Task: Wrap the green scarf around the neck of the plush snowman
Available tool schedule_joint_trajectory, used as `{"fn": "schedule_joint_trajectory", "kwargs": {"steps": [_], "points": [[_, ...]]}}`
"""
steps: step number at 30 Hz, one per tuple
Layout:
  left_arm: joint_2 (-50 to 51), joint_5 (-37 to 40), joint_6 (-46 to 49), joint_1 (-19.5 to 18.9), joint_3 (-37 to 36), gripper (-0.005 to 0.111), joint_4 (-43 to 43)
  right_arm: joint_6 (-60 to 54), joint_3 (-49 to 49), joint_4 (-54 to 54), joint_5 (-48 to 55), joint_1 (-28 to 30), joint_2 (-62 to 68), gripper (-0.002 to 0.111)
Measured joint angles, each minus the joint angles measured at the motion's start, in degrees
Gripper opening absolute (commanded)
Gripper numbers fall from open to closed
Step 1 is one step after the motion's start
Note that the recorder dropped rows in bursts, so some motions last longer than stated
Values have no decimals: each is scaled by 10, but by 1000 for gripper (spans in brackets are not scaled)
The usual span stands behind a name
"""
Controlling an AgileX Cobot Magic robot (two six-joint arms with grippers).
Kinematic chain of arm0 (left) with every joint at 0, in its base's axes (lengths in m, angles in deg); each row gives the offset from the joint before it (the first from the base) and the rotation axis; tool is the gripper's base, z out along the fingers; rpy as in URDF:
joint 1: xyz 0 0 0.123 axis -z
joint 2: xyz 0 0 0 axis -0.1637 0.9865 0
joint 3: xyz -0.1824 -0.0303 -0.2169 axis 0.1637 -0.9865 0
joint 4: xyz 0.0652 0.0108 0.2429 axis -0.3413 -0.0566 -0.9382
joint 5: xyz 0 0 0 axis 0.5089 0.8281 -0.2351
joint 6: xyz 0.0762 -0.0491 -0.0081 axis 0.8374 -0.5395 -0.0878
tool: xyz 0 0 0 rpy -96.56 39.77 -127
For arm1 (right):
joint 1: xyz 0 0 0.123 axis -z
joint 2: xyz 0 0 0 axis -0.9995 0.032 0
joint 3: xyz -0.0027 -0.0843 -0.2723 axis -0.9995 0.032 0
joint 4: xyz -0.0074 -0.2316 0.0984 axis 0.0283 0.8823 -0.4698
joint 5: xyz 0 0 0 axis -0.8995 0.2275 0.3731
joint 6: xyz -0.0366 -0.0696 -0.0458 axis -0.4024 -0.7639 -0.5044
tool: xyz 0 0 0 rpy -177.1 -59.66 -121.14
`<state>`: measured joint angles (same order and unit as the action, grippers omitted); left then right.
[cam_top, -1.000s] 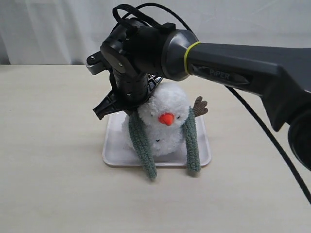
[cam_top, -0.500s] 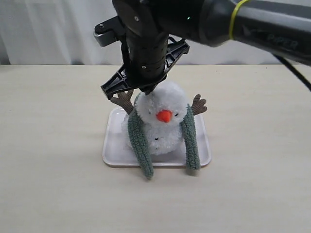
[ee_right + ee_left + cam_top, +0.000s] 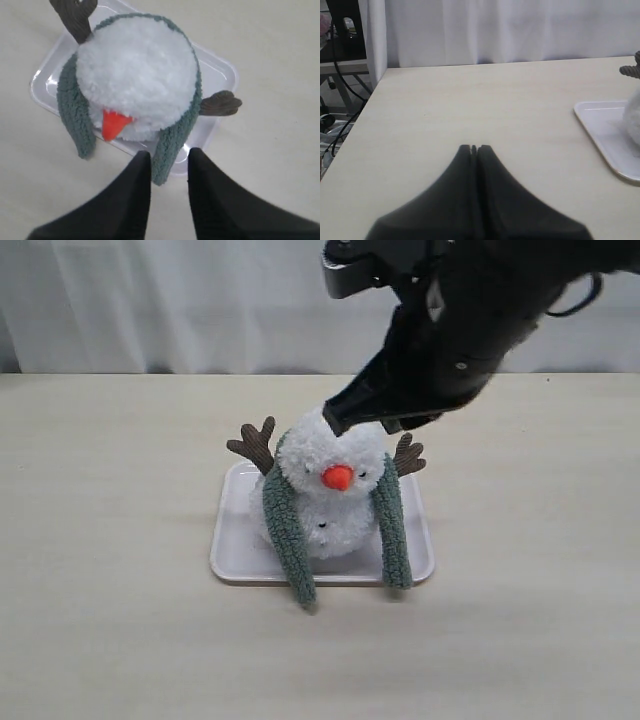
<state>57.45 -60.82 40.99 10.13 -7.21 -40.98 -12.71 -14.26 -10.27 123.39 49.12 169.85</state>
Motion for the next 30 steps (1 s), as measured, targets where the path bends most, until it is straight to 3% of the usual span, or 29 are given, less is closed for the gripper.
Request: {"fn": "schedule_joint_trajectory", "kwargs": {"steps": [4, 8, 12, 21, 30], "points": [[0, 0, 0, 0, 0, 0, 0, -3, 159, -8, -103, 7, -95, 68], [0, 0, 0, 0, 0, 0, 0, 49, 315, 3, -238, 13, -125, 70], [0, 0, 0, 0, 0, 0, 0, 86, 412, 8, -375, 69, -90, 70], [0, 0, 0, 0, 0, 0, 0, 89, 452, 8, -612, 80, 17, 70], [0, 0, 0, 0, 0, 0, 0, 84, 423, 8, -624, 110, 77, 70]]}}
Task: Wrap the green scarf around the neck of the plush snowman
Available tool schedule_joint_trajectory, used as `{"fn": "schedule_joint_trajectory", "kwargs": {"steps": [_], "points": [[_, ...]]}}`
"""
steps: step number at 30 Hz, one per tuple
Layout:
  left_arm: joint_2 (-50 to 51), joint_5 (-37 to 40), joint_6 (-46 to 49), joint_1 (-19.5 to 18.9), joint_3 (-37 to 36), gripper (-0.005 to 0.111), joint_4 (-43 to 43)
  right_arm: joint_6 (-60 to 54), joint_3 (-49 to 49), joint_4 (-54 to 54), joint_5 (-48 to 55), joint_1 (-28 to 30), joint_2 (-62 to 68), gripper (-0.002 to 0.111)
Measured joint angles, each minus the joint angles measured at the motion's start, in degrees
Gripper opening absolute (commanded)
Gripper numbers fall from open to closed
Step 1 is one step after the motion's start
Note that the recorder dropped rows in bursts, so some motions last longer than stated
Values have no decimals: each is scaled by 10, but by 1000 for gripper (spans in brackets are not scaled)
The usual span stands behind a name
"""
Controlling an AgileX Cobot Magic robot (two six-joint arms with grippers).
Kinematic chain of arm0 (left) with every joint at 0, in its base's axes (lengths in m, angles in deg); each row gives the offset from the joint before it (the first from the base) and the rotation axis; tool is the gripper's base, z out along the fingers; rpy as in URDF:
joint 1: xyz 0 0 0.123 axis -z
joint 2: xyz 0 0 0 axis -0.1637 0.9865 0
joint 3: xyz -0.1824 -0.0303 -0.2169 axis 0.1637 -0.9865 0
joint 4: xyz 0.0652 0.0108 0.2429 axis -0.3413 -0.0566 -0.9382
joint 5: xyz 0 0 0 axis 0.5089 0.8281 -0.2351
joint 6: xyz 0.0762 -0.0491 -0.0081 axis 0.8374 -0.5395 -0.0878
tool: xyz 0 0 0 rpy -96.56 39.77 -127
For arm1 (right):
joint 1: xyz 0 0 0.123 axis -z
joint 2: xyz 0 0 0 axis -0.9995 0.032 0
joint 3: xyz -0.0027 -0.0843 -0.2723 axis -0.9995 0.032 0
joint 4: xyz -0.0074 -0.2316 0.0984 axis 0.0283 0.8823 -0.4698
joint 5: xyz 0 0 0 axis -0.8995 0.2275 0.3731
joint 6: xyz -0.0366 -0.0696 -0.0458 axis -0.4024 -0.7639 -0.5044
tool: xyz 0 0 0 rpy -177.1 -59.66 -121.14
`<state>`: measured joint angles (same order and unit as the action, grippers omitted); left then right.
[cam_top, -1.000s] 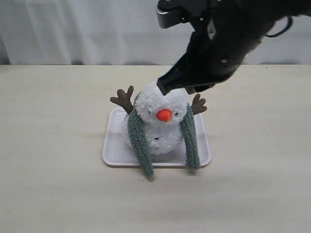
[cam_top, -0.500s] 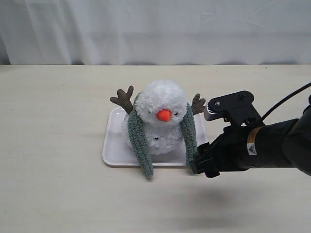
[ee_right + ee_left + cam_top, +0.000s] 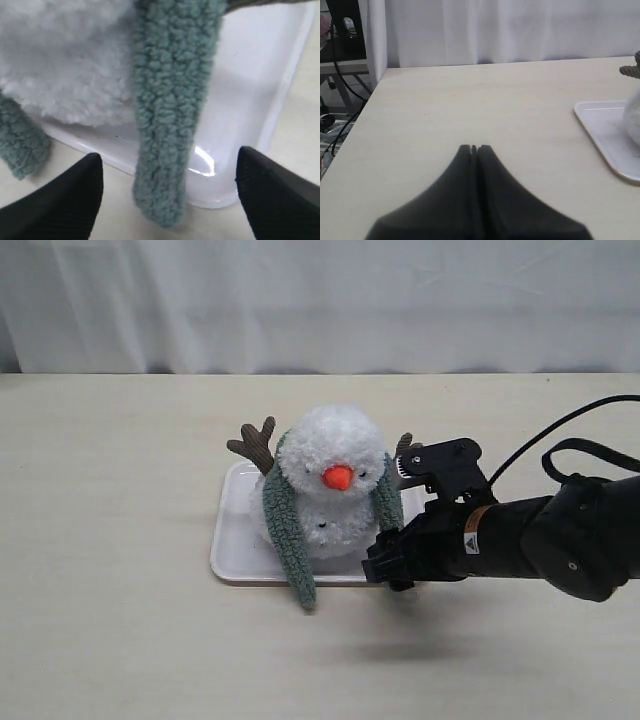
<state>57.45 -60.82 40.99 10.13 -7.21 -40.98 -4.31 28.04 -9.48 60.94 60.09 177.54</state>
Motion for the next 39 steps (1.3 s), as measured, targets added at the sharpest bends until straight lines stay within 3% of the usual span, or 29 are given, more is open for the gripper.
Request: {"fn": "schedule_joint_trajectory", "kwargs": {"steps": [9, 12, 19, 26, 34, 39], "points": [[0, 0, 0, 0, 0, 0, 0, 1, -4, 0, -49, 0, 38, 66], [0, 0, 0, 0, 0, 0, 0, 1, -5, 0, -57, 0, 56, 53], [0, 0, 0, 0, 0, 0, 0, 1, -5, 1, -57, 0, 64, 4], [0, 0, 0, 0, 0, 0, 0, 24, -5, 1, -51, 0, 38, 4], [0, 0, 0, 0, 0, 0, 0, 45, -6, -2, 55, -4, -16, 4], [0, 0, 0, 0, 0, 0, 0, 48, -6, -5, 92, -51, -37, 4]]}}
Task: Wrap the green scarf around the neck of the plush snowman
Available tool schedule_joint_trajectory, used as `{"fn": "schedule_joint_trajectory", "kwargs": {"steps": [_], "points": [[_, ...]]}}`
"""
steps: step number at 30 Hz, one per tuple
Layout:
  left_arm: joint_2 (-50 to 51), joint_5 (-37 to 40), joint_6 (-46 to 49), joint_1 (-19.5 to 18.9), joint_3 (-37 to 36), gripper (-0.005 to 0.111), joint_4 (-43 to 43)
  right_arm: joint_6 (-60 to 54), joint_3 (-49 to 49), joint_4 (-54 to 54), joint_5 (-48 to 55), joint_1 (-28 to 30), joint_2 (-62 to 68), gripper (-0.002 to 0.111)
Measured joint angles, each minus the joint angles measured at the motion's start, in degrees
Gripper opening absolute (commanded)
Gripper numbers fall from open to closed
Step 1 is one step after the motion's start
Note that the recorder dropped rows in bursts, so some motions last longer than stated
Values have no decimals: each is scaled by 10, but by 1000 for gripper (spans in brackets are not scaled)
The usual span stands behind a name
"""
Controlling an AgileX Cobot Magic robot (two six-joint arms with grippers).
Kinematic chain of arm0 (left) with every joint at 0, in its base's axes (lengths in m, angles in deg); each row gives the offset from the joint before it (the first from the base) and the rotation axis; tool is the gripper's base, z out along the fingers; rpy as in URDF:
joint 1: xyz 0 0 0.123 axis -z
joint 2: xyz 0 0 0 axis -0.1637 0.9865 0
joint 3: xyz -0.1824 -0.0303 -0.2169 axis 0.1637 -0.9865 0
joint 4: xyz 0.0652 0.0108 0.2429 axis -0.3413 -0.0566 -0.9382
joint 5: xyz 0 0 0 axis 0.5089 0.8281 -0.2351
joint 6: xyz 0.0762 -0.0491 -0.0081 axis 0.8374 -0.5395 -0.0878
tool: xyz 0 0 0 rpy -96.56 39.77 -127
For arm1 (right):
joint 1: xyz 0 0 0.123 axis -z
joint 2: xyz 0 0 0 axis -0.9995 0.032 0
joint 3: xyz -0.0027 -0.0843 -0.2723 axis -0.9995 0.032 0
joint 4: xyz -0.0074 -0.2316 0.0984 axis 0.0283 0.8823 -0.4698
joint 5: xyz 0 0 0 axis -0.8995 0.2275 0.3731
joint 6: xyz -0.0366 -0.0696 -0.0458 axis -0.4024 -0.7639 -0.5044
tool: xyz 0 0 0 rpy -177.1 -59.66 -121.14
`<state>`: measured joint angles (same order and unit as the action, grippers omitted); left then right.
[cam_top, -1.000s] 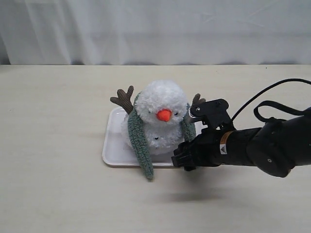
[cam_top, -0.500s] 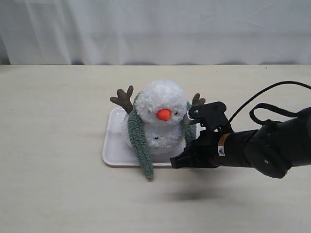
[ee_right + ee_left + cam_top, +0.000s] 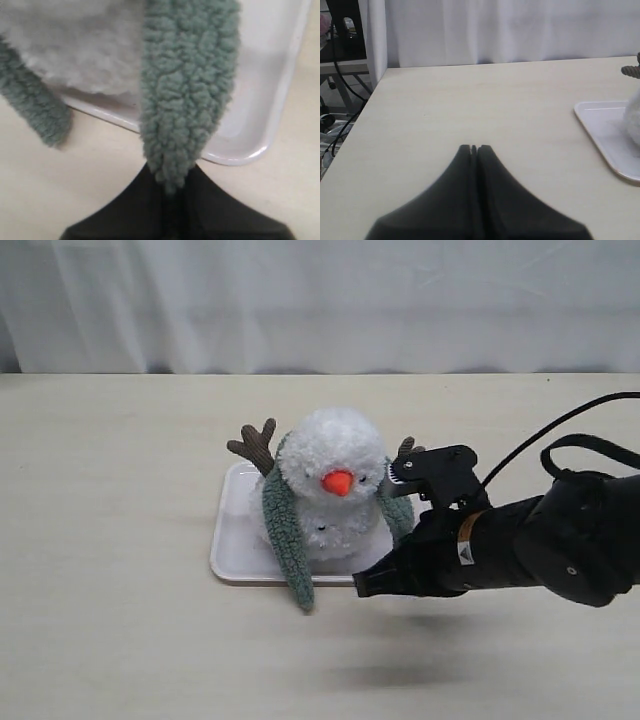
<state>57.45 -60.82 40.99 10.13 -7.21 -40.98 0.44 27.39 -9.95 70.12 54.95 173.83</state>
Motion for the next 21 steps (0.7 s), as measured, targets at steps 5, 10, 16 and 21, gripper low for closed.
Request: {"fn": "schedule_joint_trajectory", "kwargs": {"steps": [5, 10, 16, 21], "points": [[0, 0, 0, 0, 0, 0, 0, 0, -1, -2, -42, -55, -3, 4], [0, 0, 0, 0, 0, 0, 0, 7, -1, -9, -129, -81, 15, 4], [0, 0, 0, 0, 0, 0, 0, 27, -4, -13, -199, -88, 76, 4], [0, 0, 0, 0, 0, 0, 0, 30, -31, -13, -180, -88, 121, 4]]}}
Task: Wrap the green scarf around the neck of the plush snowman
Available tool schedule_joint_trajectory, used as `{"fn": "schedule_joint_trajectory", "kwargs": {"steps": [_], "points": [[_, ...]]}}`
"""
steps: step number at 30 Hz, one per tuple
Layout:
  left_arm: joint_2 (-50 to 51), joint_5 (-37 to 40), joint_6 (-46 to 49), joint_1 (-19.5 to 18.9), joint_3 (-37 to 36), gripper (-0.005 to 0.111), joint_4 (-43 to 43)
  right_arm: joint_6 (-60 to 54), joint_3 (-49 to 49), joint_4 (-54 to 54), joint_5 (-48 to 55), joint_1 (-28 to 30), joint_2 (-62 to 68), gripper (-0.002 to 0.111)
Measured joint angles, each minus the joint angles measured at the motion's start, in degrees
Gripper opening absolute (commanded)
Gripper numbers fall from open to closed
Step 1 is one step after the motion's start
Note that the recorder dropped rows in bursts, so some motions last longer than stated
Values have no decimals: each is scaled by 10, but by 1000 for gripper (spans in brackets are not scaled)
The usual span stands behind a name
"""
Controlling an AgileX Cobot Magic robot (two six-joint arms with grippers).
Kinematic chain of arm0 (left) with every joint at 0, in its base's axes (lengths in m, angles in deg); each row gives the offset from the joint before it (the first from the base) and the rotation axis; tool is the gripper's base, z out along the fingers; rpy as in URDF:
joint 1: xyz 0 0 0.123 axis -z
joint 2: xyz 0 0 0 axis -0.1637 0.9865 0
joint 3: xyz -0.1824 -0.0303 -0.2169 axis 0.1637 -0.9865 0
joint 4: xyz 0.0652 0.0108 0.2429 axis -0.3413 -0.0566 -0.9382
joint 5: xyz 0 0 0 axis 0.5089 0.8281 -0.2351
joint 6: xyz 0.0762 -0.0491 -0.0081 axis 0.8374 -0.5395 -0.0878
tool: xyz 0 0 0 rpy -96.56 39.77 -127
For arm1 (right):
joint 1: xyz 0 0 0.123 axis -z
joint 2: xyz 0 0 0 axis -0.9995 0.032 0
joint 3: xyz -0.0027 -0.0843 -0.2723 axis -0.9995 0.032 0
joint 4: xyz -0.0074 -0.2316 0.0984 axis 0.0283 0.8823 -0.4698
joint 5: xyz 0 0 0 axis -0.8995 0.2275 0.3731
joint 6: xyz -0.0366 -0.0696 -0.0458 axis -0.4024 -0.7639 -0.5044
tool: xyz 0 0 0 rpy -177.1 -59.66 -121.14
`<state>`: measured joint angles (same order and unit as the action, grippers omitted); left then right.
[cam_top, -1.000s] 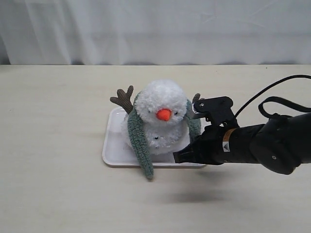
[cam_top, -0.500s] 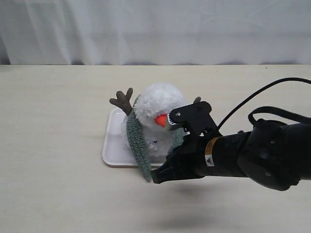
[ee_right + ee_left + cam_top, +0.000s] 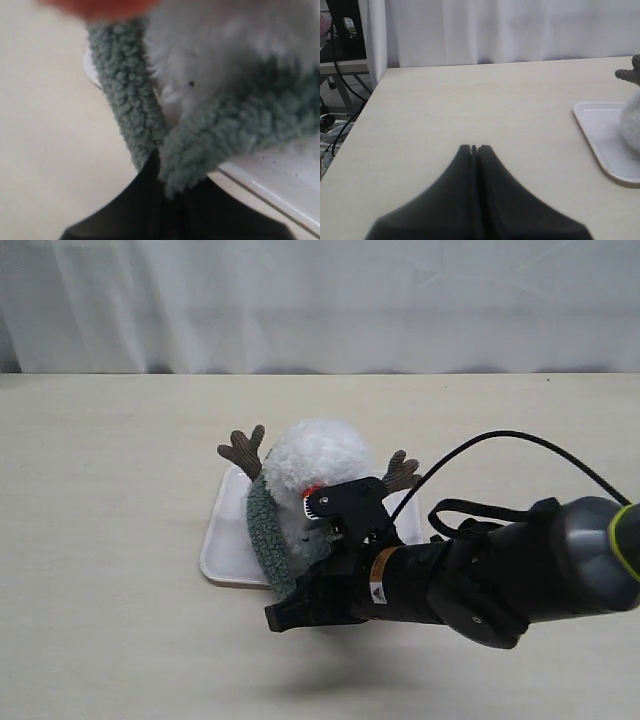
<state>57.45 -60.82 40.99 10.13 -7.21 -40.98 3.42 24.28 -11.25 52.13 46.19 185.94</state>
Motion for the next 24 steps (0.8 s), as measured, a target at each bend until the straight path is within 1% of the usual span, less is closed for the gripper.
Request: {"fn": "schedule_joint_trajectory", "kwargs": {"steps": [2, 4, 7, 11, 12, 13, 17, 22, 24], "points": [[0, 0, 0, 0, 0, 0, 0, 0, -13, 0, 4, 0, 7, 6], [0, 0, 0, 0, 0, 0, 0, 0, -27, 0, 6, 0, 8, 12], [0, 0, 0, 0, 0, 0, 0, 0, -40, 0, 7, 0, 8, 27], [0, 0, 0, 0, 0, 0, 0, 0, -44, 4, 11, 0, 8, 56], [0, 0, 0, 0, 0, 0, 0, 0, -44, 6, 14, 0, 8, 60], [0, 0, 0, 0, 0, 0, 0, 0, -44, 7, 18, -1, 8, 63], [0, 0, 0, 0, 0, 0, 0, 10, -44, 9, 33, -8, 8, 63], [0, 0, 0, 0, 0, 0, 0, 14, -44, 14, 29, -37, 8, 63], [0, 0, 0, 0, 0, 0, 0, 14, -51, 15, 29, -40, 9, 63]]}}
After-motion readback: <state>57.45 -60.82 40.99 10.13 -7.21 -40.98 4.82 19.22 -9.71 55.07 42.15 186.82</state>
